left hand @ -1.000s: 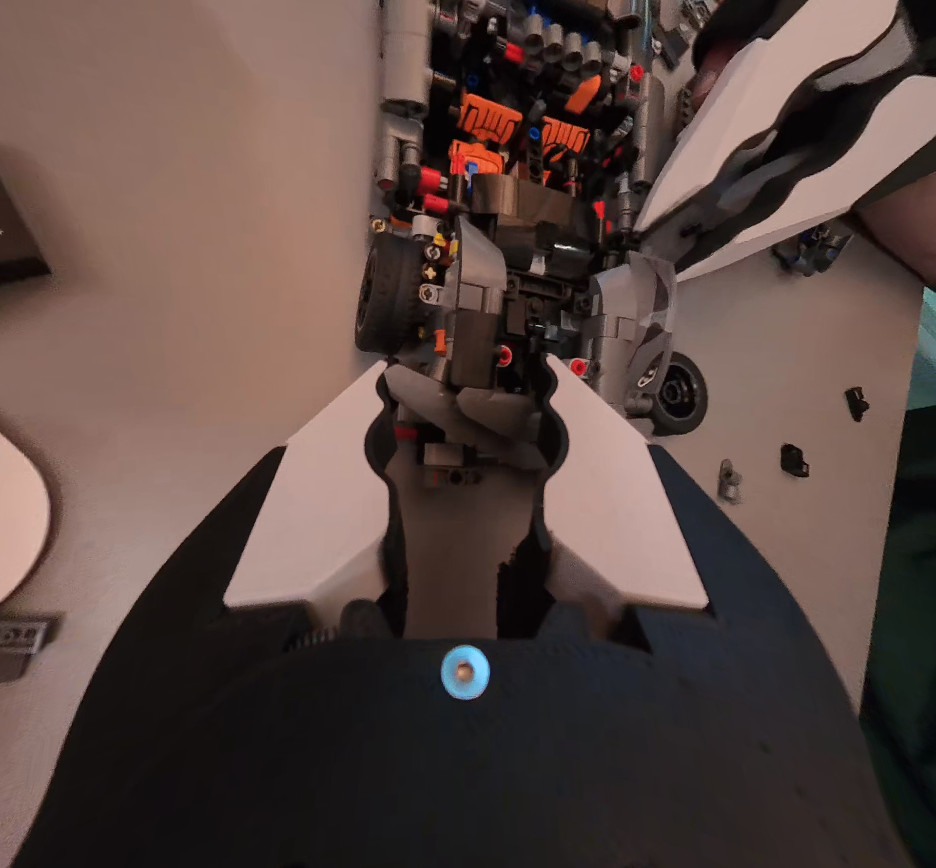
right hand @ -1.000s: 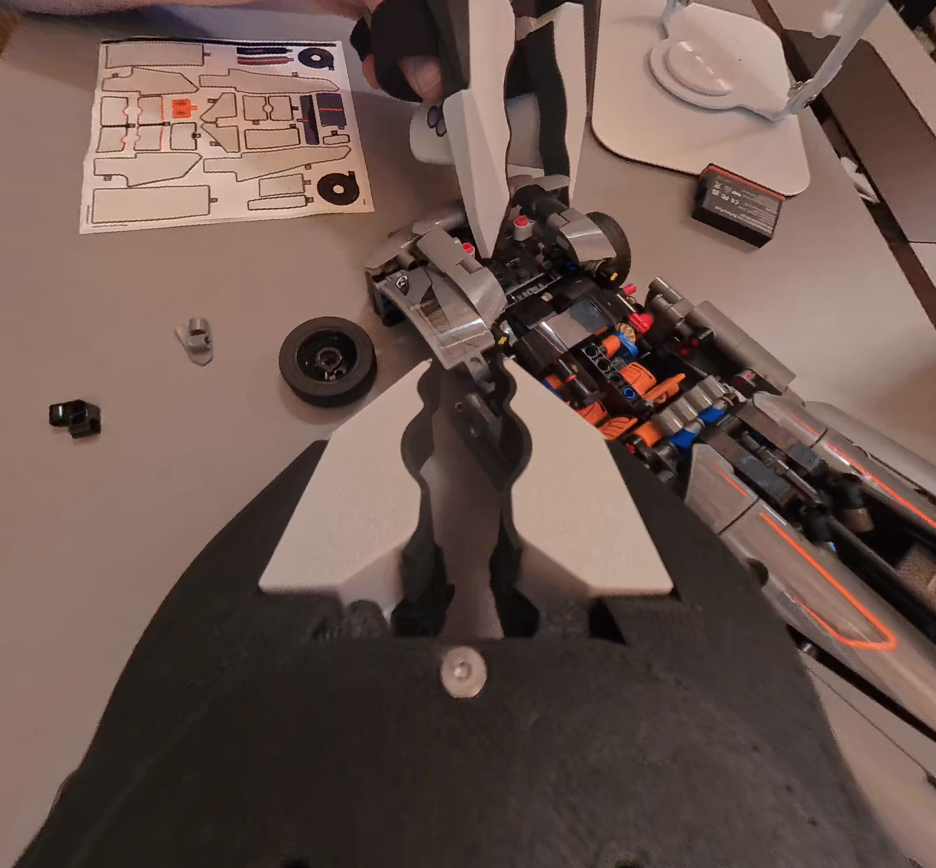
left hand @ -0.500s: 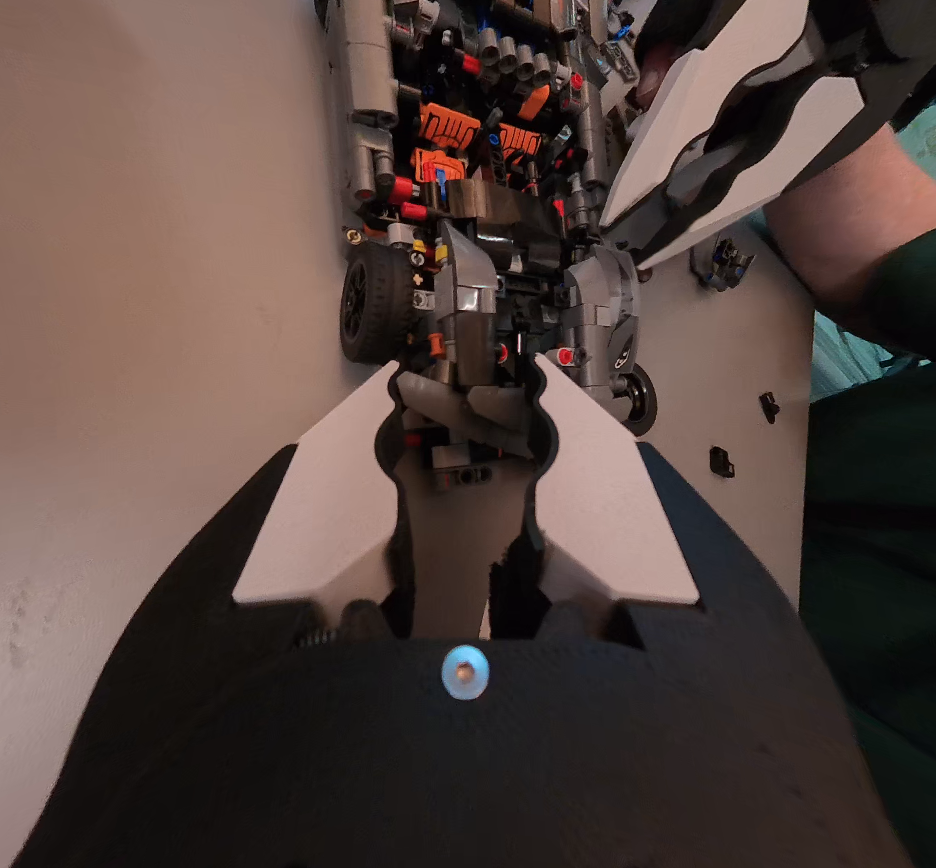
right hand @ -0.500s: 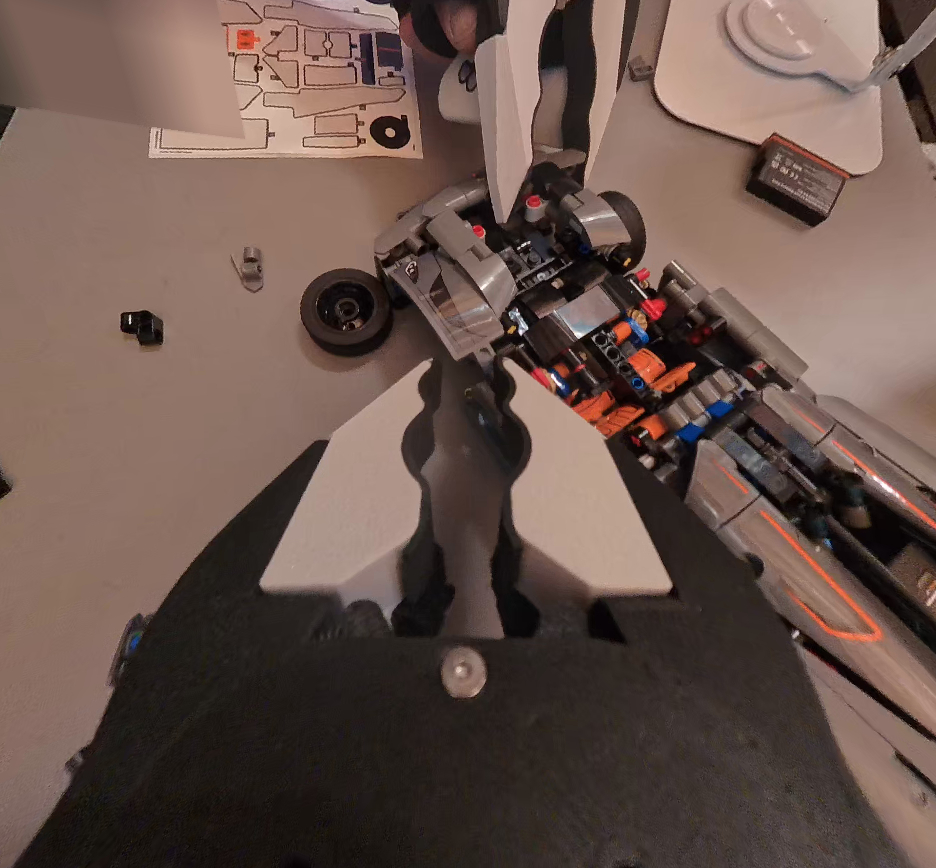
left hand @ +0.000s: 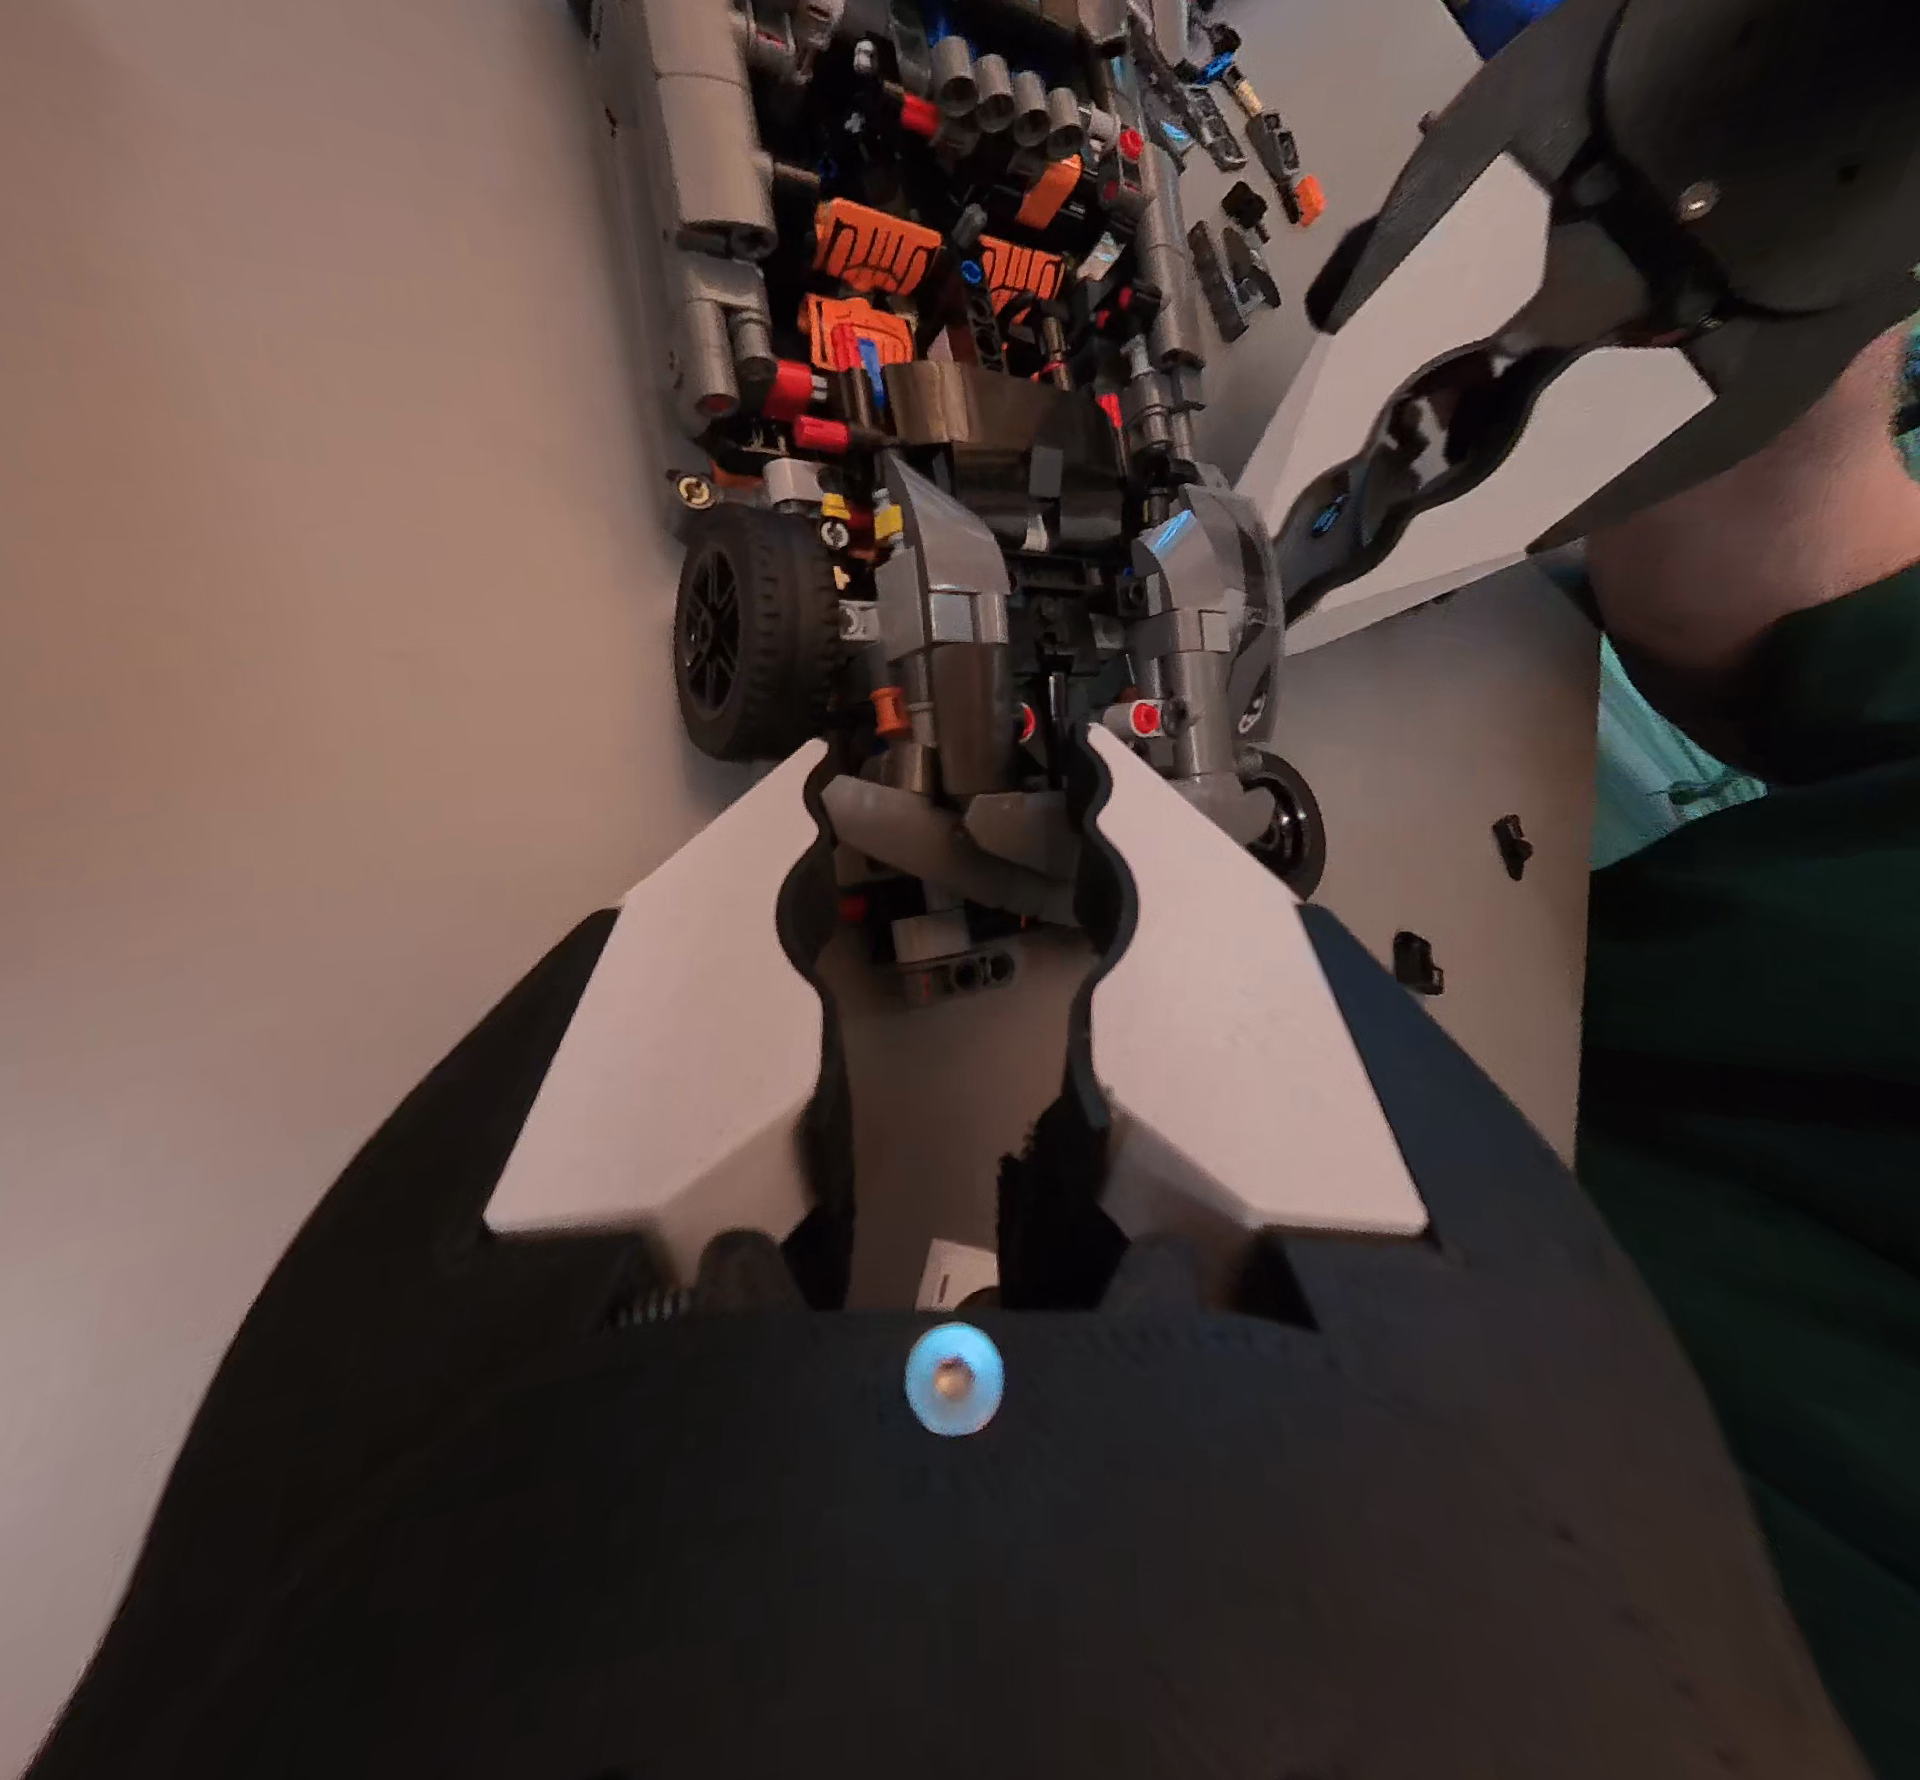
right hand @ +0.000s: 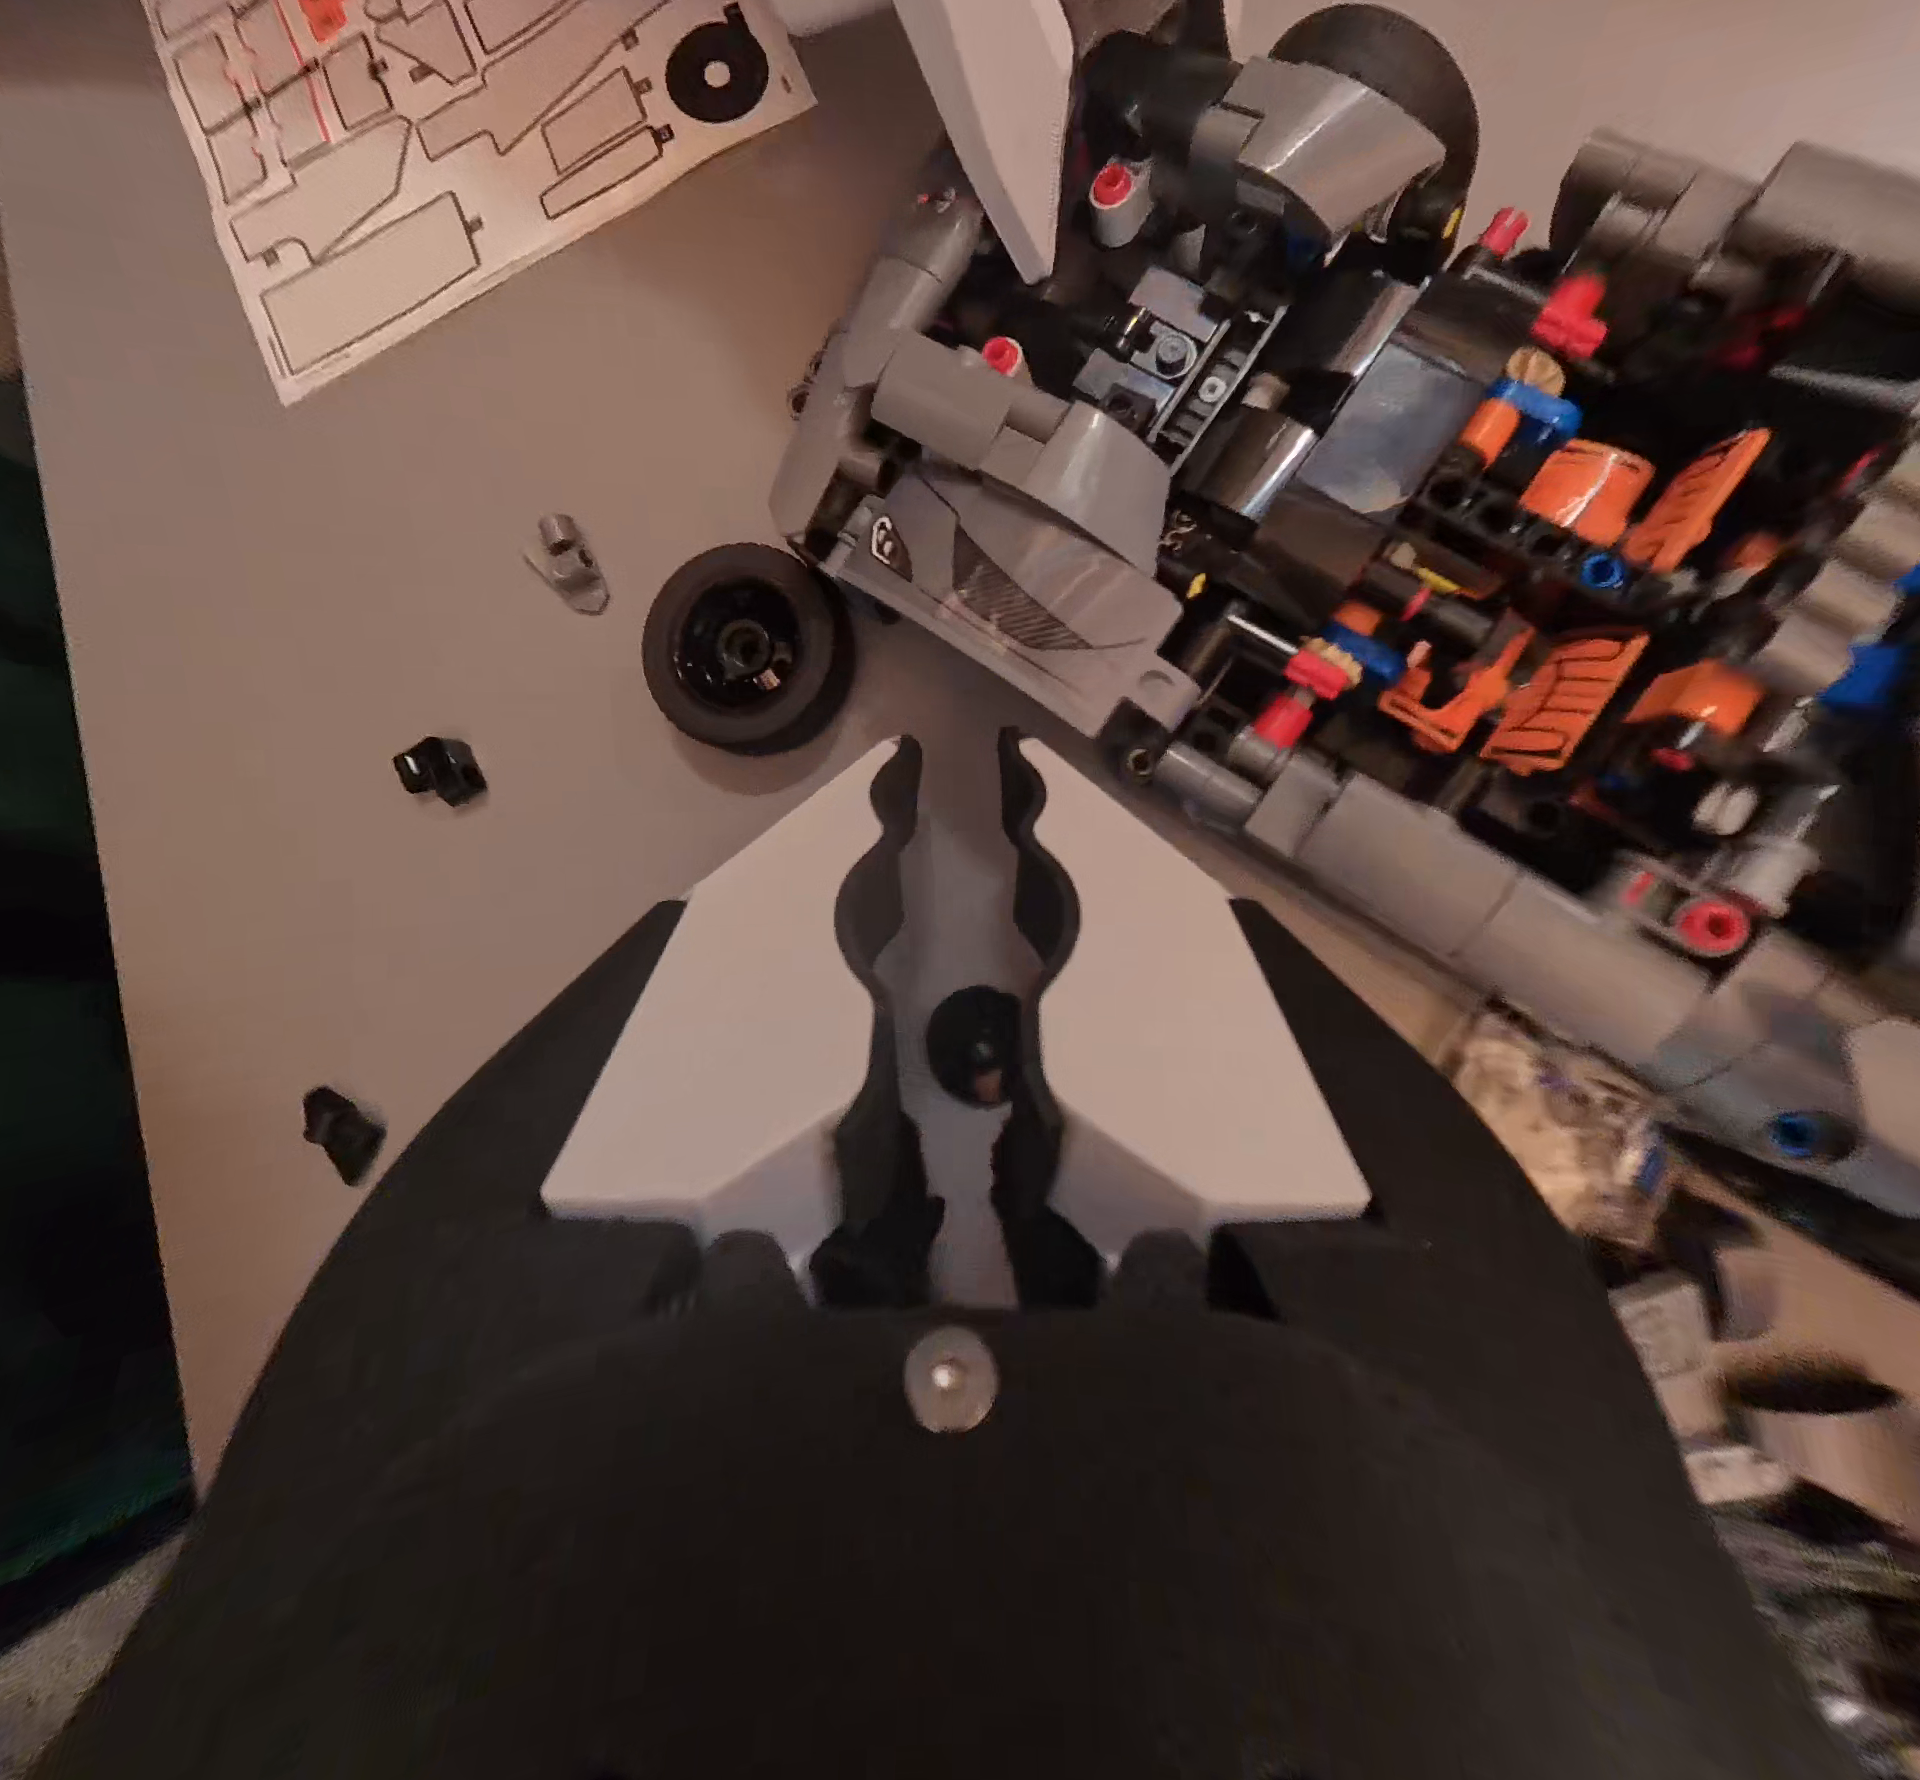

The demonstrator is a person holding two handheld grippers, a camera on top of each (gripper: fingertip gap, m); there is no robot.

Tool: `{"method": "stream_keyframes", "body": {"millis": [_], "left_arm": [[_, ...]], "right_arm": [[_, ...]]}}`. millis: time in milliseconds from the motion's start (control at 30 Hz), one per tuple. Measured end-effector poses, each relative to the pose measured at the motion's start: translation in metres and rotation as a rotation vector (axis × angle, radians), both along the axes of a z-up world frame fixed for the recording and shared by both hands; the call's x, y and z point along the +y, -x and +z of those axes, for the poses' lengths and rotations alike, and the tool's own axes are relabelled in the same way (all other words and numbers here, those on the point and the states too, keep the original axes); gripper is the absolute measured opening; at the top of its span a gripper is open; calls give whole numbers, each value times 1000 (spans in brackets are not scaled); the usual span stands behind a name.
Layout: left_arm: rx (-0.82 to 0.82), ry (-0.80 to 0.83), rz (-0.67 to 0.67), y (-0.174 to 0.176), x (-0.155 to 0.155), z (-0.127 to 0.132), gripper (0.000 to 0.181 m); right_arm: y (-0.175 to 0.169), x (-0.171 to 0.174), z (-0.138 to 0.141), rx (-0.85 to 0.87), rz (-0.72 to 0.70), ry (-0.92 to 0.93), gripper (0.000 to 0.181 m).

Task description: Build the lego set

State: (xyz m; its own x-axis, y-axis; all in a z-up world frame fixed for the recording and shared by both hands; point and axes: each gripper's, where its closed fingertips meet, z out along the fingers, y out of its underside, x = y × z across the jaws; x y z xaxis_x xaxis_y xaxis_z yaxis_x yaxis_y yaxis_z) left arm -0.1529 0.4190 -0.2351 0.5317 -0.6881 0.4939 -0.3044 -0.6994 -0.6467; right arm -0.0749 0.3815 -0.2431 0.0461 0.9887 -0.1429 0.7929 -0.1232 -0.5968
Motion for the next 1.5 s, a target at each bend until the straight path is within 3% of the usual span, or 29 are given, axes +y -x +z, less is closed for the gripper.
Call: {"method": "stream_keyframes", "body": {"millis": [167,233,767,900,1300,1500], "left_arm": [[-9,-4,-55,-9,-9,2,39],[-21,6,-62,-13,-11,3,39],[-178,-35,-71,-31,-14,33,36],[-177,-44,-91,-34,-15,29,44],[-435,-140,-82,-33,-10,78,60],[-457,-277,-97,-34,-11,93,77]], "right_arm": [[1,-4,3,113,-148,91,20],[1,-6,8,171,-188,147,14],[-10,-15,44,462,-263,466,3],[-11,-11,45,483,-283,421,5],[-8,8,98,790,-325,515,6],[-6,18,117,886,-321,542,6]]}}
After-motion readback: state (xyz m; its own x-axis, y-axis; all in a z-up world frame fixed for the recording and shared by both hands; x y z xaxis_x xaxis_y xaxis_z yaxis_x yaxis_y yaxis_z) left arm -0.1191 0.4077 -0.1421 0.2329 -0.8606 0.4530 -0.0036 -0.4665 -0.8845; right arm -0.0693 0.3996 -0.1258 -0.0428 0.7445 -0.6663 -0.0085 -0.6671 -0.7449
